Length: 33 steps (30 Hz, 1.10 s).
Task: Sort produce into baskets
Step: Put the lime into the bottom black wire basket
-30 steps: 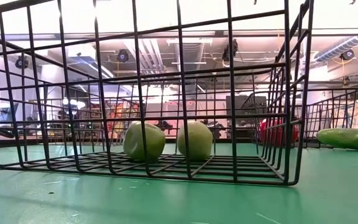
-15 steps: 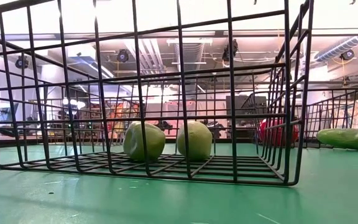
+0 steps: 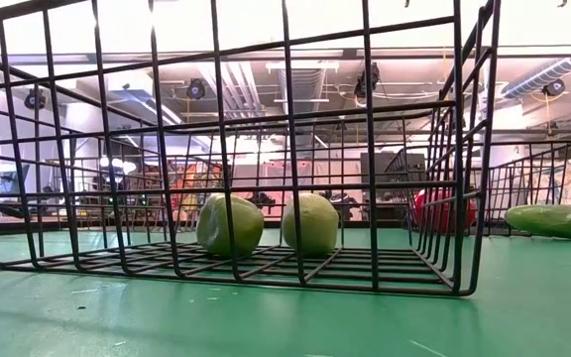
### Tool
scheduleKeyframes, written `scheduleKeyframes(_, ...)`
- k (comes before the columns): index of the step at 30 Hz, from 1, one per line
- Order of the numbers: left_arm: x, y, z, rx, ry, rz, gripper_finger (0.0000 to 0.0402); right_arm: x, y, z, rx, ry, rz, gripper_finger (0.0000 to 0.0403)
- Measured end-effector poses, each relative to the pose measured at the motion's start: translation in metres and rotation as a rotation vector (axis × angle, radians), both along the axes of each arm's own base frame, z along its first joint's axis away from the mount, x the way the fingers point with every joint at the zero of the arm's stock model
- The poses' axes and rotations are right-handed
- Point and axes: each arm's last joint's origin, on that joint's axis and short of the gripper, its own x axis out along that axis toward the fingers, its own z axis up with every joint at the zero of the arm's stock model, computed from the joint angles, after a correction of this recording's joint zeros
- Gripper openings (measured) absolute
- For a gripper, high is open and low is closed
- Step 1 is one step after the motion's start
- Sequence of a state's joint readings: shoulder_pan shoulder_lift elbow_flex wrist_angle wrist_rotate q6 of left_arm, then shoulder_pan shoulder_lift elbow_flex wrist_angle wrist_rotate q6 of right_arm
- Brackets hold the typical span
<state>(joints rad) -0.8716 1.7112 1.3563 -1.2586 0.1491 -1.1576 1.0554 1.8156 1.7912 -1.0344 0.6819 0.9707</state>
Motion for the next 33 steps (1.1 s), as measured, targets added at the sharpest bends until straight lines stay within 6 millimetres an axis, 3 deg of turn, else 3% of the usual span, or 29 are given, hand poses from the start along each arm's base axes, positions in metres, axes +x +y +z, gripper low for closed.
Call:
scheduleKeyframes(8, 0.002, -0.011, -0.015, 0.035, 0.013, 0.210, 0.0288, -0.003, 0.001, -0.002, 0.006, 0.002, -0.005, 0.0205)
scheduleKeyframes(13, 0.004, -0.022, -0.027, 0.049, 0.067, 0.105, 0.0288, -0.003, 0.001, -0.005, 0.007, 0.003, -0.011, 0.0205)
scheduleKeyframes(20, -0.002, -0.038, -0.070, -0.105, 0.443, -0.170, 0.0288, -0.005, 0.003, -0.009, 0.004, 0.007, -0.003, 0.0205)
scheduleKeyframes(24, -0.007, -0.030, -0.081, -0.019, 0.587, -0.248, 0.0288, -0.006, 0.003, -0.010, 0.003, 0.007, 0.000, 0.0205)
scheduleKeyframes(33, -0.006, -0.028, -0.086, 0.069, 0.491, -0.440, 0.0288, -0.012, 0.007, -0.012, -0.003, 0.011, 0.018, 0.0205)
